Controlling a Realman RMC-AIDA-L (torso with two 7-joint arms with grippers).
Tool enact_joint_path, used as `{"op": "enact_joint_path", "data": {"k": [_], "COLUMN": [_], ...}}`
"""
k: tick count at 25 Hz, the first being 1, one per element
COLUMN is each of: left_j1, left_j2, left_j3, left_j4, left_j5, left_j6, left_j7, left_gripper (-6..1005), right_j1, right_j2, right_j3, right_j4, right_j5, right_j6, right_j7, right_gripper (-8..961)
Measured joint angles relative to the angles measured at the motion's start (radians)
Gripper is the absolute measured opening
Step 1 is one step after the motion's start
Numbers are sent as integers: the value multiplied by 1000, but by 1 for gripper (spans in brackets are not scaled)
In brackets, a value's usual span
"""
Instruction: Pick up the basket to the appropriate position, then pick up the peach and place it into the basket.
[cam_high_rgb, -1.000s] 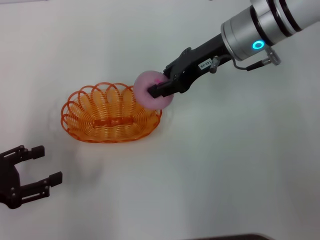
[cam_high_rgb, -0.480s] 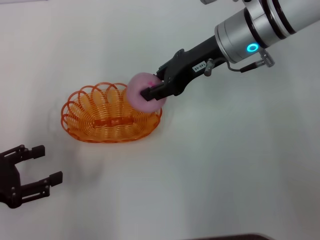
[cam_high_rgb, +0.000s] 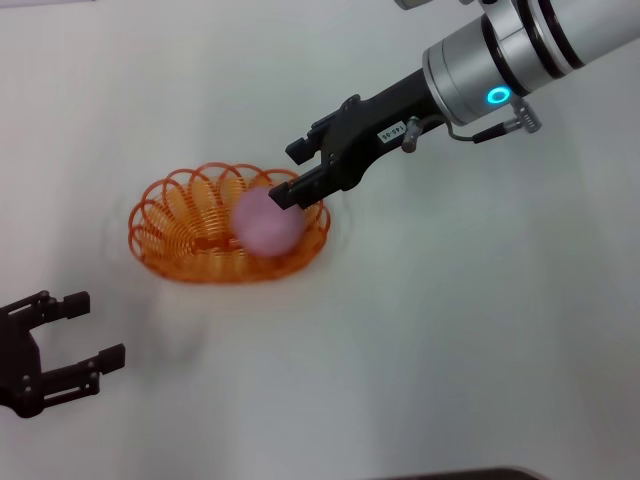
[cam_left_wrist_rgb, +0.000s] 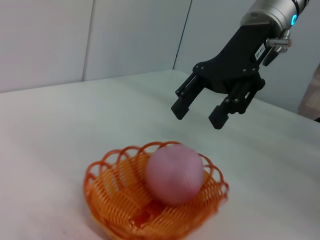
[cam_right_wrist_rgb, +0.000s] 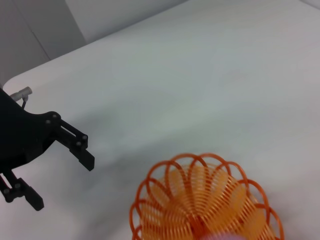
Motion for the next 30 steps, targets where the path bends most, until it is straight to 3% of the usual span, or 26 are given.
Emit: {"op": "enact_joint_path", "data": {"k": [7,13,22,30], "left_j1": [2,2,2,4], "left_j2": [0,0,2,1], "left_j3": [0,-7,-26,-26], "left_j4": [0,0,-2,-18], "left_j5": [-5,-6,-6,-6], "left_j6": [0,10,23,25], "left_j7": [0,0,4,2], "left_gripper": [798,798,798,798], "right_j1": [-8,-85,-219,-321], "right_j2": [-2,-15,-40,-19], "right_j3": [2,43,136,266], "right_j4": [5,-26,-54,-45], "right_j5": [19,111,113,115], "right_j6": [3,-53,-118,-187], "right_j7": [-6,-106,-229,-444], "right_gripper": [734,726,735,743]}}
